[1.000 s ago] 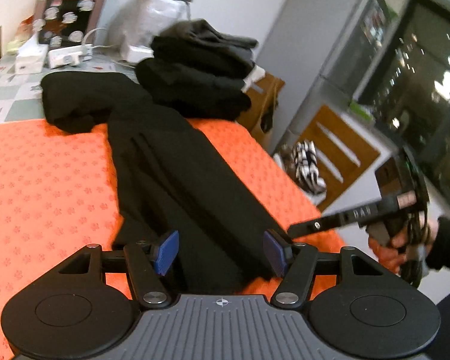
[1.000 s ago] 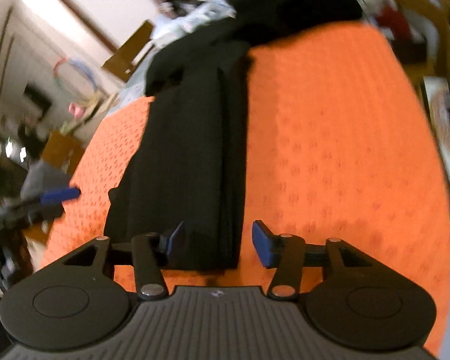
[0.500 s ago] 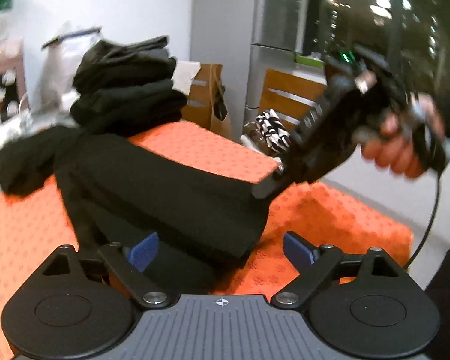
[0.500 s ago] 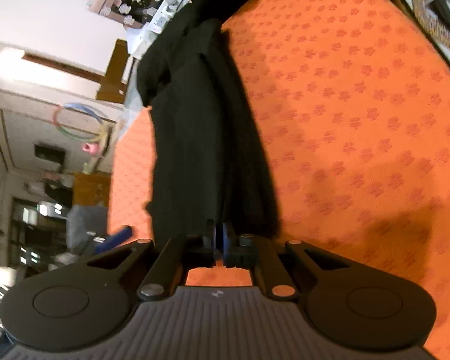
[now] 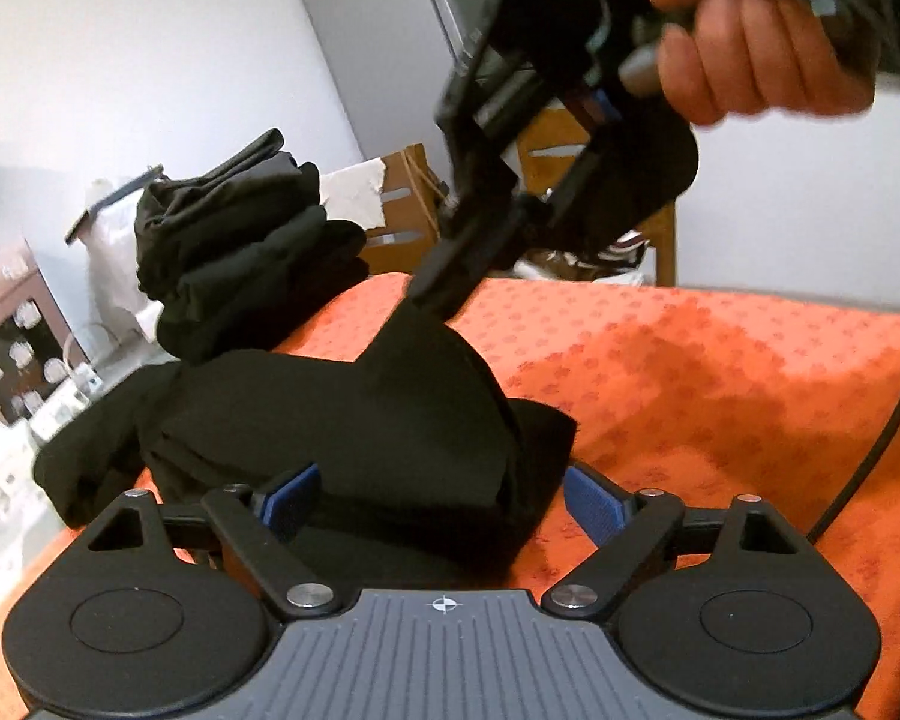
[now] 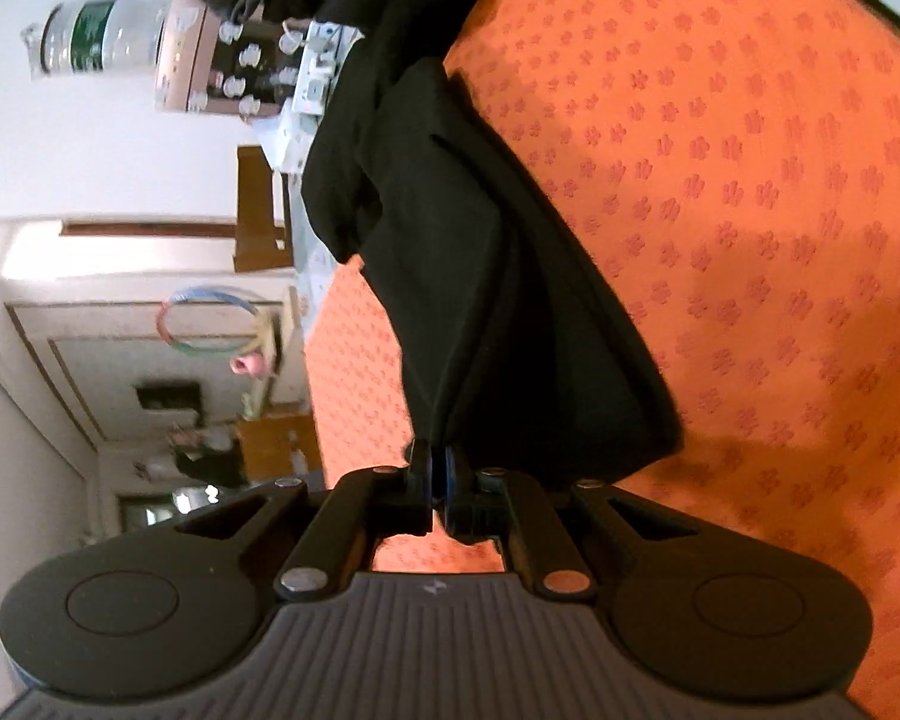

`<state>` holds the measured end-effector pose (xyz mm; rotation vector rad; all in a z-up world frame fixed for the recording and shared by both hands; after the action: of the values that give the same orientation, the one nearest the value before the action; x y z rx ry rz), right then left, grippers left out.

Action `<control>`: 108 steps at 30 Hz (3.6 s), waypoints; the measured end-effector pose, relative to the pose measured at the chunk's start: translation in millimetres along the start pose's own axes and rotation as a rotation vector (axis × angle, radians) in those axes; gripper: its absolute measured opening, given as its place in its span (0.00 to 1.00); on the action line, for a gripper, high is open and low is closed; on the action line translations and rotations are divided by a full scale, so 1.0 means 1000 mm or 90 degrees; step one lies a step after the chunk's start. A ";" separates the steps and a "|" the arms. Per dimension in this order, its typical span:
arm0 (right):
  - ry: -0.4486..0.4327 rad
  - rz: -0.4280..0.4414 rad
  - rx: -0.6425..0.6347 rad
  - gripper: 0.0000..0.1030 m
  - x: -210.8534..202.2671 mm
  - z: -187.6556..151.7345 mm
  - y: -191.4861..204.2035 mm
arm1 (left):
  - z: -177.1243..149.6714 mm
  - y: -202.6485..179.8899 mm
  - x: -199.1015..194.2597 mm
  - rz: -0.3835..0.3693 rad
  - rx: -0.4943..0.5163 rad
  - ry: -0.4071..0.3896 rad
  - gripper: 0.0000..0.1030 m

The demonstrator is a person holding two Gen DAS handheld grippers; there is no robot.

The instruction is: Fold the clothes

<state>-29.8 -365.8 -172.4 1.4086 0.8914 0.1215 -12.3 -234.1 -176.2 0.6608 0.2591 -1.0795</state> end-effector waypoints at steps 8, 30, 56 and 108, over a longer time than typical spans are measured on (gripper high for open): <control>-0.030 0.088 0.097 0.05 0.002 0.002 0.006 | 0.006 -0.002 0.005 0.067 0.057 -0.049 0.57; -0.076 -0.198 -0.780 0.52 -0.016 -0.061 0.060 | 0.032 0.054 -0.015 -0.081 -0.059 -0.001 0.15; -0.098 -0.326 -1.474 0.65 0.020 -0.128 0.092 | 0.056 0.047 -0.067 -0.115 -0.027 0.005 0.15; 0.054 -0.192 -1.187 0.07 -0.219 -0.430 0.073 | -0.048 -0.078 -0.304 -0.011 -0.410 -0.017 0.47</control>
<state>-405.3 -132.3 33.8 -0.4649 0.6111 0.5911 -216.3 -7.3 -89.6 0.0671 0.5588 -0.9470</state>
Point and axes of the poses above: each gripper's, at about its wrist camera, not at the fingertips, and x roughly the way its jaws point, y to its left, z to its top, the point moved 8 cm from there along x, roughly the way its jaws point, and after that the axes turned 2 degrees about x, right-handed, at the moved point
